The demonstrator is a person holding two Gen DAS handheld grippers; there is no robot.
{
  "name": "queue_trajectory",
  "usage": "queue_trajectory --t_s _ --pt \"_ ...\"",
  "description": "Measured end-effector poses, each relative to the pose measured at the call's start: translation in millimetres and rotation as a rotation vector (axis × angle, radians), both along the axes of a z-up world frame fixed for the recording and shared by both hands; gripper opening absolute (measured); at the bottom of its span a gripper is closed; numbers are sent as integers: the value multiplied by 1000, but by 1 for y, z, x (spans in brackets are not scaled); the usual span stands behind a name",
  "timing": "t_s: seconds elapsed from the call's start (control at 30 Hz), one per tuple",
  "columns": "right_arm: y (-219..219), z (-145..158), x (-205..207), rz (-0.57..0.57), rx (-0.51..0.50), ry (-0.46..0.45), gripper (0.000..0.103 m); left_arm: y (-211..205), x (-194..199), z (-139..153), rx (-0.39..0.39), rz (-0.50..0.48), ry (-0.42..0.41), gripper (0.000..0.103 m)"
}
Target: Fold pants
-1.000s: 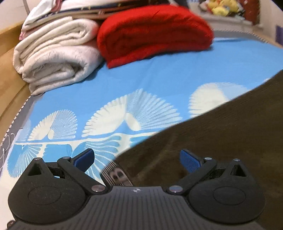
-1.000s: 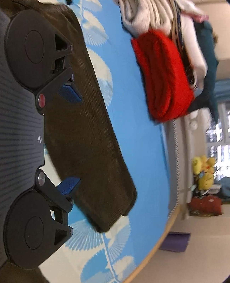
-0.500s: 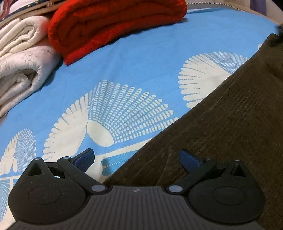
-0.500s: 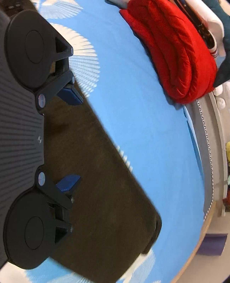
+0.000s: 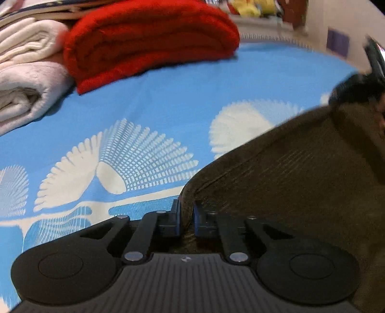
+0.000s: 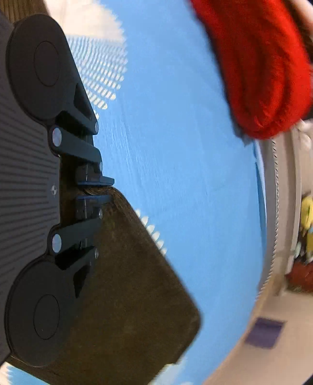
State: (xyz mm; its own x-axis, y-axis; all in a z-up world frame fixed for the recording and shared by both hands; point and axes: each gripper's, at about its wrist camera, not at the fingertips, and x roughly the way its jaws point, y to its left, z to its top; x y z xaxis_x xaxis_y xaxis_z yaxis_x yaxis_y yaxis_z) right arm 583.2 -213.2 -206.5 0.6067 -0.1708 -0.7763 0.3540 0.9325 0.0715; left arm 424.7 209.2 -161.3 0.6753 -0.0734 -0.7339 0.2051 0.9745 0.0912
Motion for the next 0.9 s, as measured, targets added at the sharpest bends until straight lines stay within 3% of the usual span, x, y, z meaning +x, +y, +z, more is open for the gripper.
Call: queue_trajectory --t_s 0.17,0.3,0.37,0.4,0.43,0.47,0.5,0.57,0.63,0.67,0.73,0.77,0.9 --pt "-41 67 -98 41 151 -149 7 -3 -97 56 -111 -1 -84 8" --pt "-80 120 -244 85 263 -218 7 -11 -199 78 -209 -11 -62 12" --pt "-88 123 -316 99 285 -184 7 -8 -232 65 -283 56 24 23" --pt "-89 119 -344 103 278 -149 10 -6 -242 56 -316 97 78 35" --pt "-88 110 -367 121 275 -95 11 -1 -250 47 -360 160 137 59" --pt "-88 98 -386 119 278 -39 12 5 -257 39 -422 240 189 68" --pt "-89 86 -401 87 278 2 13 11 -265 36 -484 301 206 78" --pt "-95 74 -418 44 317 24 15 25 -282 35 -578 426 164 85" --pt "-100 77 -432 -8 340 -10 33 31 -293 38 -588 498 102 88" --pt "-100 83 -437 -17 339 -40 50 32 -296 39 -573 523 71 88" --pt "-98 96 -443 -4 318 -83 60 31 -296 38 -542 553 36 88" --pt "-93 103 -450 18 305 -109 61 29 -295 36 -536 565 26 88" --pt "-73 119 -470 98 251 -226 78 24 -280 28 -485 595 29 88"
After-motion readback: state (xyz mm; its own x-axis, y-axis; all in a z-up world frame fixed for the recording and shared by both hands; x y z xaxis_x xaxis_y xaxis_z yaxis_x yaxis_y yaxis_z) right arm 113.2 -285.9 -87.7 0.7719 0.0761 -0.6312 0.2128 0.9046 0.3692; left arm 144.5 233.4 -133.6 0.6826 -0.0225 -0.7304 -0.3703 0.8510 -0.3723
